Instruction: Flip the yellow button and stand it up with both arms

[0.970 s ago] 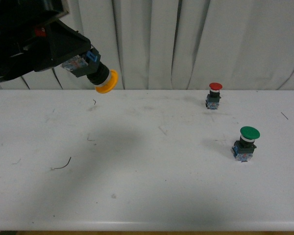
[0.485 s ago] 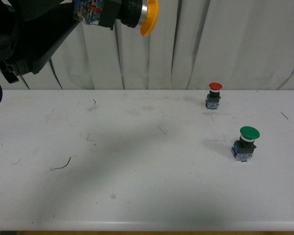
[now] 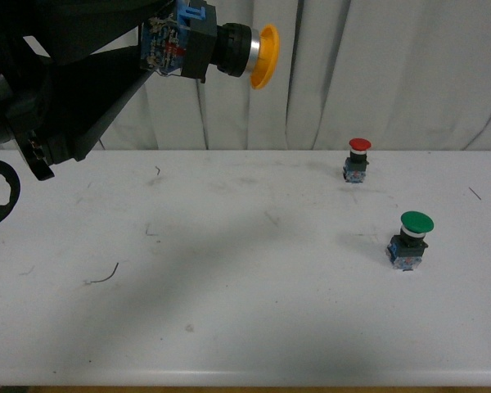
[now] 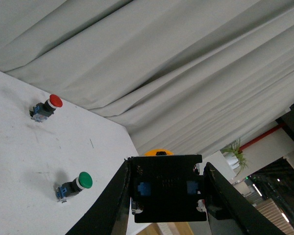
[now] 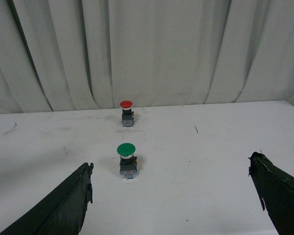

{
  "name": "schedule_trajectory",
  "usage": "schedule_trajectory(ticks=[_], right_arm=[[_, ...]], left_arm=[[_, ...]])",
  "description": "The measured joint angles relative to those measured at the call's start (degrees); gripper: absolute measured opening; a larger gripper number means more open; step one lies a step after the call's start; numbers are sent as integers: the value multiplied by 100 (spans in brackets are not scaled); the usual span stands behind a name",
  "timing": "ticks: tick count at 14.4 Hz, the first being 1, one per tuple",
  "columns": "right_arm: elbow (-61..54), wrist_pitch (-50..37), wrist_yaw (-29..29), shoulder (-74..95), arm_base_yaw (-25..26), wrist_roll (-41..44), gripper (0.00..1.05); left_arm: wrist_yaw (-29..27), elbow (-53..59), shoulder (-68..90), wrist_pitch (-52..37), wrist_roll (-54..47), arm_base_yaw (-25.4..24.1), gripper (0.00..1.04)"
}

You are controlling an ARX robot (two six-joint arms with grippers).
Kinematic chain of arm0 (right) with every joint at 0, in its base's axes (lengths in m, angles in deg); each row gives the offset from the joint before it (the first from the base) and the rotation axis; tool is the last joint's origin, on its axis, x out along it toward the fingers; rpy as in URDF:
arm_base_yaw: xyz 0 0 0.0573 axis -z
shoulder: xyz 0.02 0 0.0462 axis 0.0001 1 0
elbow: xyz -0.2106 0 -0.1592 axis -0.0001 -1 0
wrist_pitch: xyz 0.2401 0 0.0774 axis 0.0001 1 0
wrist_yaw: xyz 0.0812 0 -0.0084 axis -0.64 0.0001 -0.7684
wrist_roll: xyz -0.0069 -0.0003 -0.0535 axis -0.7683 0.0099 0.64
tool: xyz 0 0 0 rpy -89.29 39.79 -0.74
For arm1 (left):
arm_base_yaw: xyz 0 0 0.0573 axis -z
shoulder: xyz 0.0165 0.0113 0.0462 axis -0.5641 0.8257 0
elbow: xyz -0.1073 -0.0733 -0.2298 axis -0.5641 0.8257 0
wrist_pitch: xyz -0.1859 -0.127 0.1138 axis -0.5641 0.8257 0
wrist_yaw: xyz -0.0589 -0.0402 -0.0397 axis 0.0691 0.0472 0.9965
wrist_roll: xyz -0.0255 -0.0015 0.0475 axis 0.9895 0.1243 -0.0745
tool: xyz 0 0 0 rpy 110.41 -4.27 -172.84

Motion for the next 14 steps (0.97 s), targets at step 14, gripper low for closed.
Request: schedule_trajectory(ticks=[14], right_arm=[[2308, -5134, -2337, 6749, 275, -1095, 98]], left_arm=[[-125, 2, 61, 0, -11, -55, 36]])
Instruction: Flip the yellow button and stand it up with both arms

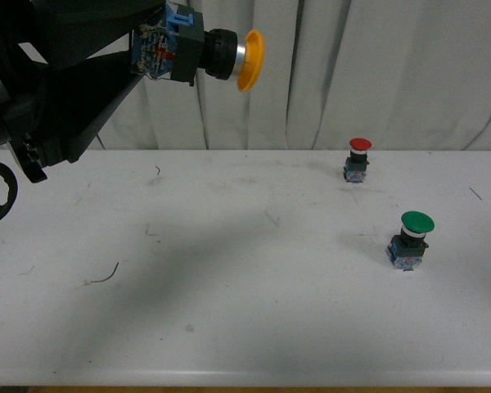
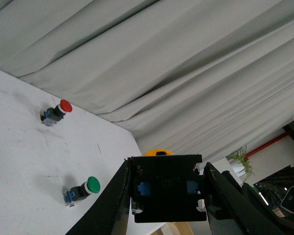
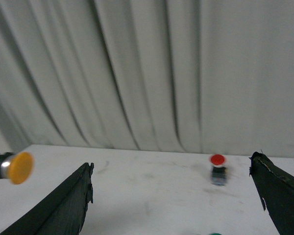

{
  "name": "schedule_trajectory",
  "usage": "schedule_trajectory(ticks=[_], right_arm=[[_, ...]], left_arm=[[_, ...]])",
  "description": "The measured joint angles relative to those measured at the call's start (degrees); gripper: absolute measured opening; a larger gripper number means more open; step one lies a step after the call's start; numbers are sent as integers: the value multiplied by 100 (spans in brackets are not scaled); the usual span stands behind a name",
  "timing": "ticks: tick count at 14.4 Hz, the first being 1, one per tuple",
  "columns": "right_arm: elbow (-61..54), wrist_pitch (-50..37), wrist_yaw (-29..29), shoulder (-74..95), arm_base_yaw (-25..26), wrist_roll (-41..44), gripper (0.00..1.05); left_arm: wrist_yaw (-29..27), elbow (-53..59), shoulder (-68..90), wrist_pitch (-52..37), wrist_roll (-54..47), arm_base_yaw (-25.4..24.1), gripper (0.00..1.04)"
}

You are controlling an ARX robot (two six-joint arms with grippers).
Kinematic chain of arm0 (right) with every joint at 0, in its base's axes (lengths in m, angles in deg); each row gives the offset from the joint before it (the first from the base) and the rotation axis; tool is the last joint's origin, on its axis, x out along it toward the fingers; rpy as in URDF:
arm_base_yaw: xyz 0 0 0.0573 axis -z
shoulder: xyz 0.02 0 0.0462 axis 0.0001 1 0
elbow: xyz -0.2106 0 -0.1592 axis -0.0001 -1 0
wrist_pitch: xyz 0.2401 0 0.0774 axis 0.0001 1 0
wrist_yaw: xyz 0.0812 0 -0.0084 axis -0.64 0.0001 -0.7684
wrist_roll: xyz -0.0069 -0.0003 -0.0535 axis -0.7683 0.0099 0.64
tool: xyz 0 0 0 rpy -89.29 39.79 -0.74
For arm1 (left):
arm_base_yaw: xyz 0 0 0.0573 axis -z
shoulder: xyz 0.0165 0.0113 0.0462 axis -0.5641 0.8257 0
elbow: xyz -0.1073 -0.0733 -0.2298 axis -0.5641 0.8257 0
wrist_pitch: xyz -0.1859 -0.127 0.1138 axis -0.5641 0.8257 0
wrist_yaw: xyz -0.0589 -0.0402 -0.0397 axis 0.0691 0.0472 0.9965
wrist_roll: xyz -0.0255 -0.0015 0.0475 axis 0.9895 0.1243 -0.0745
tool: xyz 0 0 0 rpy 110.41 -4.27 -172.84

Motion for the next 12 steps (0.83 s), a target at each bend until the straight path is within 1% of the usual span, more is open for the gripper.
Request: schedule_trajectory(ticks=[1, 2, 3, 4, 6, 7, 8, 11, 12], right_arm=[[-68, -232, -234, 81, -229, -138, 98], [-149, -533, -581, 164, -448, -461, 98], [-262, -979, -953, 361, -702, -973, 98], [-282, -1117, -1080, 542, -933, -1401, 98], [-291, -2124, -1558, 990, -1178, -2457, 98], [-232, -2293, -1650, 1311, -1252, -3296, 98], [-140, -2258, -1668, 1692, -1307, -3976, 98], [258, -2256, -1377, 2686, -1403, -5984, 98], [389, -2249, -1296, 2944, -1403, -6465, 98]], left_arm=[[2, 0, 0, 0, -2, 0, 36], [2, 0, 0, 0, -2, 0, 36], [2, 0, 0, 0, -2, 0, 36], [0, 0, 2, 0, -4, 4, 36], [0, 0, 9, 0, -22, 13, 36], [0, 0, 39, 0, -22, 11, 36], [0, 0, 61, 0, -22, 11, 36], [0, 0, 76, 0, -20, -2, 36], [2, 0, 76, 0, -20, -22, 36]])
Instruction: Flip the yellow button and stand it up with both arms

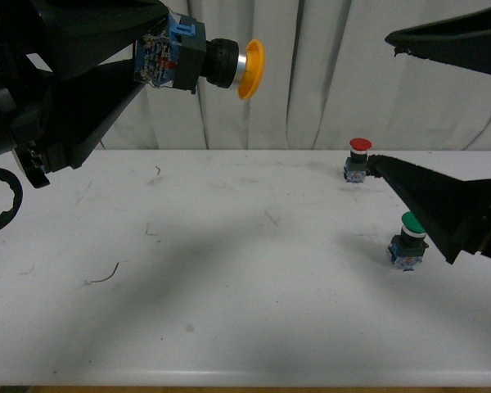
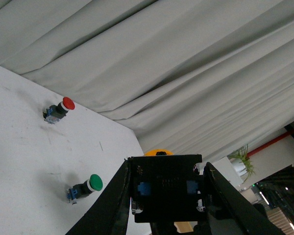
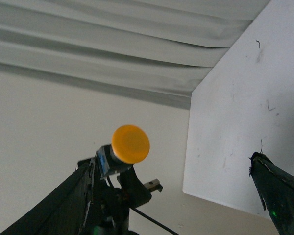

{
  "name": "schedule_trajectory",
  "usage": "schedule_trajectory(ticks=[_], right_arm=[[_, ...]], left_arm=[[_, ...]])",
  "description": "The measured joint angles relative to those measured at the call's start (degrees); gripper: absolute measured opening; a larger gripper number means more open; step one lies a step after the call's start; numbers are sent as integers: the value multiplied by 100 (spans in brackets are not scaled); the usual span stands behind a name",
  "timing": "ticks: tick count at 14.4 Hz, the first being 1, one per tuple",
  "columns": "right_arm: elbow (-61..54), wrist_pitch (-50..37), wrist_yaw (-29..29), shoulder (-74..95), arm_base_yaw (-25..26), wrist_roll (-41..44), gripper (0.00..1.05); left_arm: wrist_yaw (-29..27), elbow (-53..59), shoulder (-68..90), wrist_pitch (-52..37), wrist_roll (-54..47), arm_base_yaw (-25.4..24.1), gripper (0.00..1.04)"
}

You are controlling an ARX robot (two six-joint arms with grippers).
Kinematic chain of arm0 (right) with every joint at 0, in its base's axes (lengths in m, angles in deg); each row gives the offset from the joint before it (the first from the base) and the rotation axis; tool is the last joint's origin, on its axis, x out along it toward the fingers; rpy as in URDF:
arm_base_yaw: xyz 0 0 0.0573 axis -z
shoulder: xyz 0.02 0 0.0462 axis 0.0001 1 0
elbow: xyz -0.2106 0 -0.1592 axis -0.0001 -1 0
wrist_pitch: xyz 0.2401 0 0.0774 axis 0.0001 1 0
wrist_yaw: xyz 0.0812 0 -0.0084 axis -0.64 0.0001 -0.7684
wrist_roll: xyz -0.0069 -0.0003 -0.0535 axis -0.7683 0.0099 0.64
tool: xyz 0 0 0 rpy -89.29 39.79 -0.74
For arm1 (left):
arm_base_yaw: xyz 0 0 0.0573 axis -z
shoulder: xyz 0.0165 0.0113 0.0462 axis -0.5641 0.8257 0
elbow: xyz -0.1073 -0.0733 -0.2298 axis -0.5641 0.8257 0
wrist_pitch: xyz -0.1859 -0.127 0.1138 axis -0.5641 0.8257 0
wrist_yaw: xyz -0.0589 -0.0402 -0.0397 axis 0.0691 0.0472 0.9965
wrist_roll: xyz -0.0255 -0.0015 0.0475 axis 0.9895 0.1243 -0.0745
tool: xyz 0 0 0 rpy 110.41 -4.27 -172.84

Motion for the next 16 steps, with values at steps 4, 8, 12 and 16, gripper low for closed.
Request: schedule_trajectory(ticks=[4, 8, 12, 16], right_arm=[[595, 4, 195, 413, -229, -1086, 98], [1038, -7, 428, 664, -619, -1198, 98], [1300, 4, 645, 968, -1110, -1132, 98], [1655, 7, 802, 1051, -1388, -999, 98]], left_arm=[[24, 0, 74, 0, 20, -35, 36], [44, 0, 98, 0, 28, -74, 36], [120, 0, 114, 0, 42, -151, 36], [179, 0, 120, 0, 46, -195, 36]])
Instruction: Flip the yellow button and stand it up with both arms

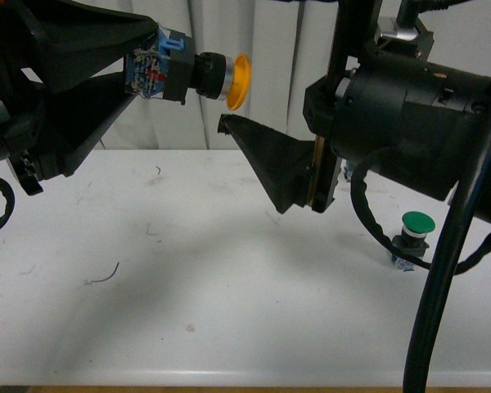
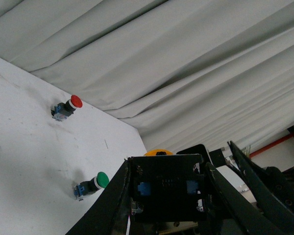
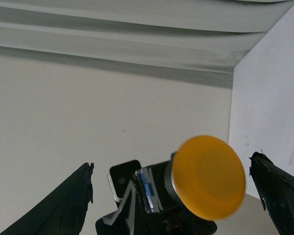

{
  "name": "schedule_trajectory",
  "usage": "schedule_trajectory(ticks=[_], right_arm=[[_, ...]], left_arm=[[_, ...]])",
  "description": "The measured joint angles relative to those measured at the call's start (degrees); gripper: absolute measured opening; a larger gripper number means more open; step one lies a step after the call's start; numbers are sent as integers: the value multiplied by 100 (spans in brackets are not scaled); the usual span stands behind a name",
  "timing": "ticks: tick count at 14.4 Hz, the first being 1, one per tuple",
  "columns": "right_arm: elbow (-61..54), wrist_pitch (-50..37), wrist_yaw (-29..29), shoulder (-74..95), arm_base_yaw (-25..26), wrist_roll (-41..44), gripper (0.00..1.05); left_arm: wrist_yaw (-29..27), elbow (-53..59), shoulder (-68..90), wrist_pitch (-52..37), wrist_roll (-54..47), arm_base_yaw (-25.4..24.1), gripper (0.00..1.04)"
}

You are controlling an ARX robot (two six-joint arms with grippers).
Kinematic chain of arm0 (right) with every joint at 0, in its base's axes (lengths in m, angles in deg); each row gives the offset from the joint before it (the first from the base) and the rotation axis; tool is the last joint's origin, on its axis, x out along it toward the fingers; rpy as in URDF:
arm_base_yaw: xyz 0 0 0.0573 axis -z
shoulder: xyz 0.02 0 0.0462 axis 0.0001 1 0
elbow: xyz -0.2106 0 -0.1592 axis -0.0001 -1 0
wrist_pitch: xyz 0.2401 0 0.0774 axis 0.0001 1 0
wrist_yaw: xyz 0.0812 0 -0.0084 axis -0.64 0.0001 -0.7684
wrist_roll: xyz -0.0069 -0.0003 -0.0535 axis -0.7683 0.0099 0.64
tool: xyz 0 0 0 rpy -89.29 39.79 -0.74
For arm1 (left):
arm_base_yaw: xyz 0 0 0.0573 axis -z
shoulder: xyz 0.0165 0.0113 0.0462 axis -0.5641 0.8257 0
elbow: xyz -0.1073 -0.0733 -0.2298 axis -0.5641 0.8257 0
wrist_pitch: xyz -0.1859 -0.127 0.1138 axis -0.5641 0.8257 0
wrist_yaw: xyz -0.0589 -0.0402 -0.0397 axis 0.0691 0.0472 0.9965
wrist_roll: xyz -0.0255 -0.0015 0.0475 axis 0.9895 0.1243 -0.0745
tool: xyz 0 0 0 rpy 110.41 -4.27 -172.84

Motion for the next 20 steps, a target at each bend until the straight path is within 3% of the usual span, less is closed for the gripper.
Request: schedule_trajectory(ticks=[10, 12, 13, 14, 15, 20], right_arm=[[516, -11, 151, 516, -190, 160, 96], [529, -9, 157, 553, -205, 177, 81], [533, -2, 184, 557, -225, 181, 68], [568, 26, 216, 557, -229, 197, 46], [570, 28, 238, 557, -229, 195, 37], [568, 31, 236, 557, -219, 197, 36]], left_arm=[[153, 31, 9, 0, 136, -155, 36], [157, 52, 9, -2, 146, -160, 36], [160, 63, 9, 0, 149, -160, 36], [168, 74, 9, -46, 177, -173, 36], [179, 76, 9, -52, 238, -186, 36], [195, 94, 9, -52, 275, -197, 36]])
